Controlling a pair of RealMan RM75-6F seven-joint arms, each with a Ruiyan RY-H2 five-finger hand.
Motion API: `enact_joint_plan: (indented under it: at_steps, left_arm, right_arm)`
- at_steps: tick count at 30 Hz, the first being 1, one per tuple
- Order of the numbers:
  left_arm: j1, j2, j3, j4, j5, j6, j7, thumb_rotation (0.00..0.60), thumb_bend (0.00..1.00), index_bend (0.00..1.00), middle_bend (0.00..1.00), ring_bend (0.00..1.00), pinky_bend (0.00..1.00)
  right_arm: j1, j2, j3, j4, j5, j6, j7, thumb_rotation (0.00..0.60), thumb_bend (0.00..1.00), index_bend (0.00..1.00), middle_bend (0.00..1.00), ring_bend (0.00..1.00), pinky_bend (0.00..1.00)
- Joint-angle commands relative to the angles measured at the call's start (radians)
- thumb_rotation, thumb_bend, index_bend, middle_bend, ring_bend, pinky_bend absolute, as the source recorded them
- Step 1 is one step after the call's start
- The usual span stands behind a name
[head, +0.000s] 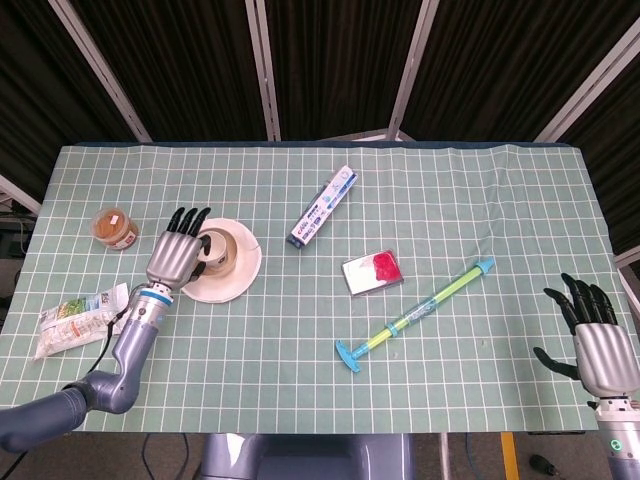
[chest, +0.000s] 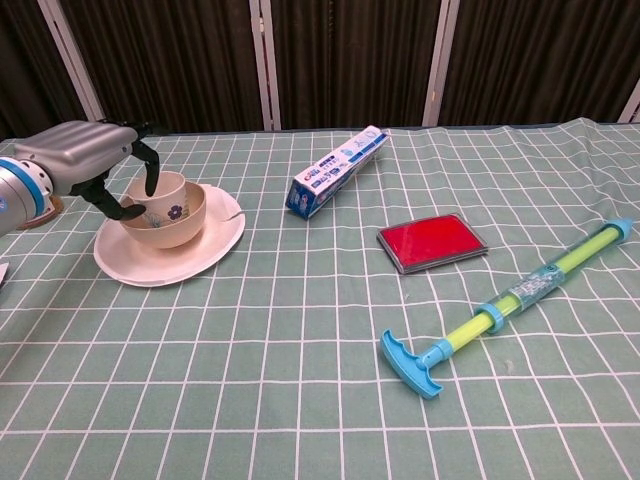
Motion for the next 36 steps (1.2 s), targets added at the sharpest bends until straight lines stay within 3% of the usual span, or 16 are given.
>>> enact_joint_plan:
  at_steps: [1,5,11,18,23,30,36]
  left_arm:
    - [-0.006,-0.011,0.004,0.014,-0.017,-0.01,0.012,0.6,0.38,0.54,0.0,0.0,0.0]
    - [-0.011,-0.025,0.006,0.038,-0.025,-0.011,0.014,0.6,0.39,0.56,0.01,0.0,0.0]
    - [-0.012,-0.046,0.014,0.068,-0.001,0.015,-0.021,0.6,0.53,0.62,0.04,0.0,0.0]
    - [0.001,-0.029,0.024,0.051,0.034,0.055,-0.057,0.6,0.55,0.66,0.05,0.0,0.0]
    - [0.027,0.022,0.047,-0.024,0.069,0.092,-0.068,0.6,0.55,0.66,0.05,0.0,0.0]
    - [0.126,0.175,0.183,-0.25,0.214,0.189,-0.095,0.6,0.54,0.66,0.03,0.0,0.0]
    - [0.2,0.279,0.311,-0.347,0.335,0.232,-0.156,0.6,0.55,0.66,0.03,0.0,0.0]
  right_arm:
    - [-0.001,0.002,0.0,0.0,0.001,0.0,0.004,0.6,0.08,0.16,0.0,0.0,0.0]
    - [-0.002,0.004,0.002,-0.001,0.004,0.002,0.012,0.6,0.08,0.16,0.0,0.0,0.0]
    - [-0.002,0.004,0.001,0.002,0.003,0.002,0.015,0.6,0.08,0.16,0.0,0.0,0.0]
    - [-0.003,0.004,0.0,0.002,0.003,0.002,0.013,0.6,0.08,0.16,0.0,0.0,0.0]
    - [-0.004,0.005,0.0,0.0,0.007,0.0,0.009,0.6,0.08,0.16,0.0,0.0,0.0]
    - [-0.008,0.008,-0.003,-0.01,0.001,0.009,0.002,0.6,0.08,0.16,0.0,0.0,0.0]
    - [-0.012,0.009,-0.006,-0.023,-0.009,0.02,-0.006,0.6,0.08,0.16,0.0,0.0,0.0]
